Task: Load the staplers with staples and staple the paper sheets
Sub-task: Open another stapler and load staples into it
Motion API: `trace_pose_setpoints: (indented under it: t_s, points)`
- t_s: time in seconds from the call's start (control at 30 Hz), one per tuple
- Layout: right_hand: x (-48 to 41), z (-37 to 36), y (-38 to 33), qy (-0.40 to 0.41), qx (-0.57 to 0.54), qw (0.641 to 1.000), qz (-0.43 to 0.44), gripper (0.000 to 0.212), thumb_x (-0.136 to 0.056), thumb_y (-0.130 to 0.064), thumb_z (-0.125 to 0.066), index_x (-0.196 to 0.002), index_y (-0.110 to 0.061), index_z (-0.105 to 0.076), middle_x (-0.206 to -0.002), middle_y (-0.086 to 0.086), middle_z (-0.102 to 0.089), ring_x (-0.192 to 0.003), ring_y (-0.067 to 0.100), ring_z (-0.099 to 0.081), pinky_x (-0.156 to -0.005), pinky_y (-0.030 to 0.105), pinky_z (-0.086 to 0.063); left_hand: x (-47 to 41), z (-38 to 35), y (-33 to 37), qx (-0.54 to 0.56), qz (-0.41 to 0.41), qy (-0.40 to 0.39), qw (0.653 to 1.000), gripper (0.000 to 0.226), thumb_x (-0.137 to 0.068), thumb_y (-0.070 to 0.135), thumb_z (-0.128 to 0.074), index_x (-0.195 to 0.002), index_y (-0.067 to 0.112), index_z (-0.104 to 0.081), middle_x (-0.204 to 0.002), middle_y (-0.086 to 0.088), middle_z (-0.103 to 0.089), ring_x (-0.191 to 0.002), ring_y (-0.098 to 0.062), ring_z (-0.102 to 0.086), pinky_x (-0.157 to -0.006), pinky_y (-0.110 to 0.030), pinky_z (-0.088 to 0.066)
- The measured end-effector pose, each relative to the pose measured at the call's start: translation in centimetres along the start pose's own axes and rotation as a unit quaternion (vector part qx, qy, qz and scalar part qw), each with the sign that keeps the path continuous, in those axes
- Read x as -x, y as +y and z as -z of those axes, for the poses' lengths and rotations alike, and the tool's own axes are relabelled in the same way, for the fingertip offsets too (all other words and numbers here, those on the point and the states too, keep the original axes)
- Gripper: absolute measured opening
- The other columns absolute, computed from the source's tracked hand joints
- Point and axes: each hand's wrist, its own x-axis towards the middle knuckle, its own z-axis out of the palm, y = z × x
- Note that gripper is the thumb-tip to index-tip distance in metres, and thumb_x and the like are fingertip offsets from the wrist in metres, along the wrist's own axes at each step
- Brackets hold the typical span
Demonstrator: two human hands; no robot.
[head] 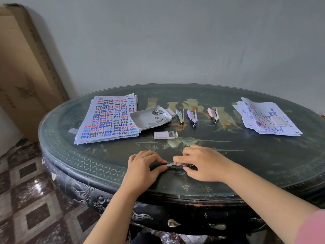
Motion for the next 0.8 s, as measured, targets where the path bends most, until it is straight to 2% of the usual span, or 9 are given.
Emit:
trace_pose_setpoints:
  t_s: [0.1, 0.2, 0.33, 0.43, 0.47, 0.53, 0.63, 0.73, 0.8]
  points:
    - [0.5, 0.5, 0.5, 0.016, 0.006, 1.000, -0.002, 0.022, -0.090, -0.035, -0.052, -0.112, -0.035, -0.049, -0.076, -0.010, -0.047, -0.070, 0.009, -0.040, -0.054, 0.024, -0.044, 0.0, 0.0, -0.1, 0.001, -0.001, -0.001, 1.000, 0.009, -0.077, 0.043, -0.071, -0.083, 0.038, -0.068, -0.089, 0.031, -0.059, -0.099, 0.007, -0.049, -0.089, -0.029, -0.028]
    - [0.9, 0.4, 1.1, 0.063, -0.013, 0.998, -0.024, 0.019, -0.091, -0.045, -0.049, -0.097, -0.027, -0.051, -0.070, -0.009, -0.052, -0.066, 0.011, -0.048, -0.056, 0.031, -0.051, 0.0, -0.1, -0.1, 0.003, -0.001, 0.002, 1.000, 0.009, -0.076, 0.045, -0.070, -0.081, 0.038, -0.066, -0.089, 0.030, -0.060, -0.098, 0.008, -0.049, -0.088, -0.029, -0.028]
    - [1.3, -0.1, 0.6, 0.104, -0.071, 0.989, -0.080, 0.023, -0.095, -0.040, -0.047, -0.080, -0.022, -0.044, -0.062, -0.011, -0.046, -0.058, 0.010, -0.044, -0.055, 0.034, -0.049, 0.0, -0.1, -0.1, 0.006, -0.003, 0.009, 1.000, 0.014, -0.074, 0.052, -0.062, -0.080, 0.041, -0.066, -0.088, 0.030, -0.061, -0.096, 0.009, -0.049, -0.090, -0.031, -0.032]
    - [1.4, -0.4, 0.0, 0.094, -0.144, 0.976, -0.130, 0.005, -0.095, -0.029, -0.051, -0.092, -0.027, -0.049, -0.078, -0.011, -0.056, -0.070, 0.006, -0.052, -0.065, 0.032, -0.050, 0.0, -0.1, -0.2, 0.009, -0.006, 0.012, 1.000, 0.017, -0.073, 0.054, -0.061, -0.081, 0.039, -0.067, -0.088, 0.029, -0.062, -0.097, 0.008, -0.051, -0.090, -0.034, -0.035]
    - [1.2, -0.4, -0.3, 0.084, -0.167, 0.973, -0.131, 0.009, -0.096, -0.023, -0.050, -0.101, -0.030, -0.052, -0.088, -0.013, -0.057, -0.078, 0.004, -0.052, -0.070, 0.028, -0.050, 0.0, -0.1, -0.2, 0.010, -0.007, 0.013, 1.000, 0.018, -0.074, 0.054, -0.061, -0.081, 0.039, -0.067, -0.088, 0.029, -0.062, -0.097, 0.007, -0.052, -0.090, -0.035, -0.037]
    - [0.7, -0.4, -0.8, 0.040, -0.174, 0.978, -0.107, 0.036, -0.098, -0.012, -0.043, -0.120, -0.038, -0.055, -0.104, -0.012, -0.055, -0.095, 0.002, -0.048, -0.079, 0.016, -0.042, -0.1, -0.1, -0.3, 0.010, -0.011, 0.013, 1.000, 0.021, -0.073, 0.056, -0.059, -0.081, 0.038, -0.067, -0.088, 0.028, -0.062, -0.096, 0.004, -0.054, -0.089, -0.037, -0.039]
    - [0.1, -0.5, -1.1, -0.014, -0.142, 0.986, -0.083, 0.052, -0.097, -0.006, -0.039, -0.129, -0.044, -0.055, -0.120, -0.009, -0.050, -0.114, 0.008, -0.039, -0.088, 0.014, -0.028, 0.0, -0.1, -0.3, 0.010, -0.007, 0.010, 1.000, 0.018, -0.073, 0.053, -0.062, -0.082, 0.038, -0.067, -0.088, 0.027, -0.062, -0.096, 0.003, -0.054, -0.089, -0.037, -0.038]
    - [0.1, -0.5, -0.9, -0.025, -0.161, 0.982, -0.093, 0.051, -0.098, -0.007, -0.038, -0.129, -0.043, -0.057, -0.119, -0.009, -0.051, -0.114, 0.007, -0.037, -0.091, 0.012, -0.024, 0.0, -0.1, -0.2, 0.012, -0.007, 0.011, 1.000, 0.015, -0.073, 0.051, -0.064, -0.082, 0.039, -0.067, -0.088, 0.028, -0.061, -0.096, 0.003, -0.054, -0.089, -0.037, -0.038]
    - [0.3, -0.6, -0.7, -0.008, -0.186, 0.977, -0.100, 0.046, -0.097, -0.008, -0.041, -0.124, -0.038, -0.062, -0.110, -0.010, -0.054, -0.109, 0.004, -0.040, -0.090, 0.013, -0.029, 0.0, 0.0, -0.2, 0.015, -0.006, 0.009, 1.000, 0.015, -0.073, 0.051, -0.063, -0.082, 0.040, -0.067, -0.088, 0.029, -0.061, -0.096, 0.003, -0.054, -0.090, -0.038, -0.039]
